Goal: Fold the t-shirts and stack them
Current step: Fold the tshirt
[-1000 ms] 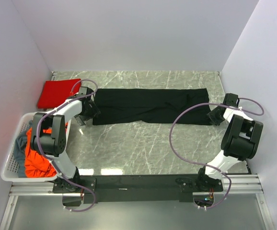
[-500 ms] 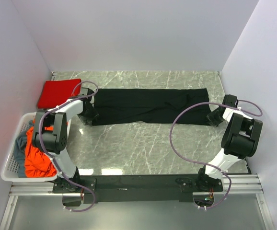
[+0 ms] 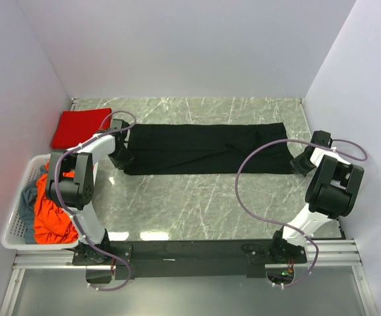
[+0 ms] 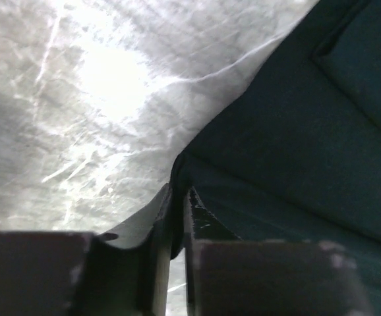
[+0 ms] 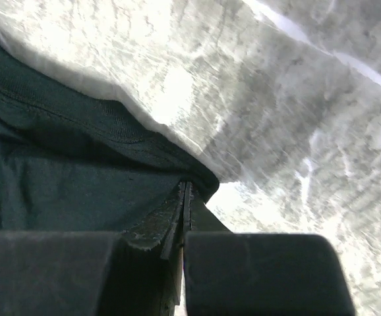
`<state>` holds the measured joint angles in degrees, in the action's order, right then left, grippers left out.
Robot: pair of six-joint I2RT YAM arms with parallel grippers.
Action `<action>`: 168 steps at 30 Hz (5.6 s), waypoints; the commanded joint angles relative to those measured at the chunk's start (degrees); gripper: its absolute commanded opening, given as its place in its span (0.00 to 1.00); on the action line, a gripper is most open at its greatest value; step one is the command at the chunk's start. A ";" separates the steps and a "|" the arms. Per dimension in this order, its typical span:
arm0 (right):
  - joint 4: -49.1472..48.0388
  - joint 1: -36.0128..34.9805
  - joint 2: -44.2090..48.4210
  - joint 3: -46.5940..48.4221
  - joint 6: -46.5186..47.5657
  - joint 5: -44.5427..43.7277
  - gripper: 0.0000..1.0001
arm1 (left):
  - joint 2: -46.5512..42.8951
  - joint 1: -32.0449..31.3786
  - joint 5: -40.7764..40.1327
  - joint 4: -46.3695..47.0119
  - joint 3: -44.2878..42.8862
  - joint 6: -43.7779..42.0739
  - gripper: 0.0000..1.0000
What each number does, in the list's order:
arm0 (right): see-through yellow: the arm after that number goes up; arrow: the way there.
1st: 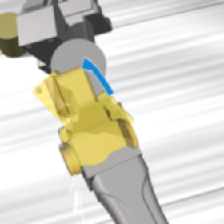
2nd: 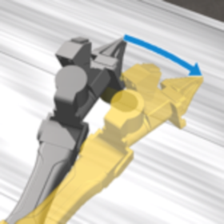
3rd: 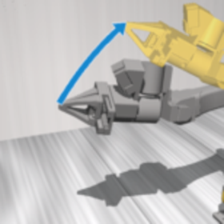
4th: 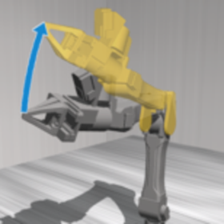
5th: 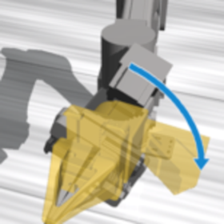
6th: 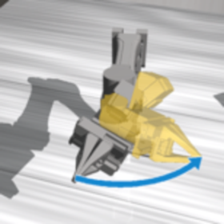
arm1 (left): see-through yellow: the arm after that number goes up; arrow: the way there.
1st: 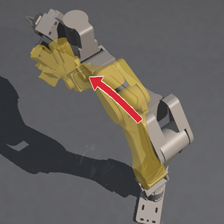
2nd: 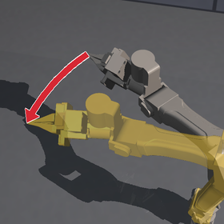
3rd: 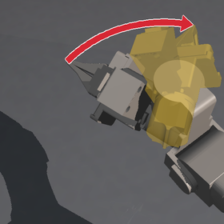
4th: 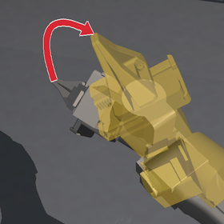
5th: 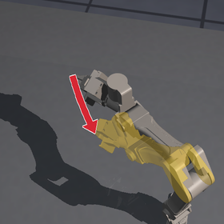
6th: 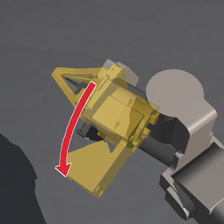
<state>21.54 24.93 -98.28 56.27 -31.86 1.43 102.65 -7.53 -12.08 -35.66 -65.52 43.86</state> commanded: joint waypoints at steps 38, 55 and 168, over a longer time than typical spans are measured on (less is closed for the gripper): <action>-0.18 -24.58 40.98 -20.85 2.41 7.27 0.47 | -8.79 -2.75 1.36 4.90 9.62 9.23 0.34; -0.62 -24.66 39.39 -21.47 3.64 8.76 0.46 | -7.82 -2.67 -2.78 -2.48 1.19 6.33 0.07; -21.28 6.19 14.26 -20.24 -11.82 15.97 0.60 | -4.13 1.99 6.10 2.88 0.57 2.55 0.90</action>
<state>3.75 30.79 -82.39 35.44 -42.59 14.68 97.47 -5.56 -7.27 -35.40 -64.31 47.46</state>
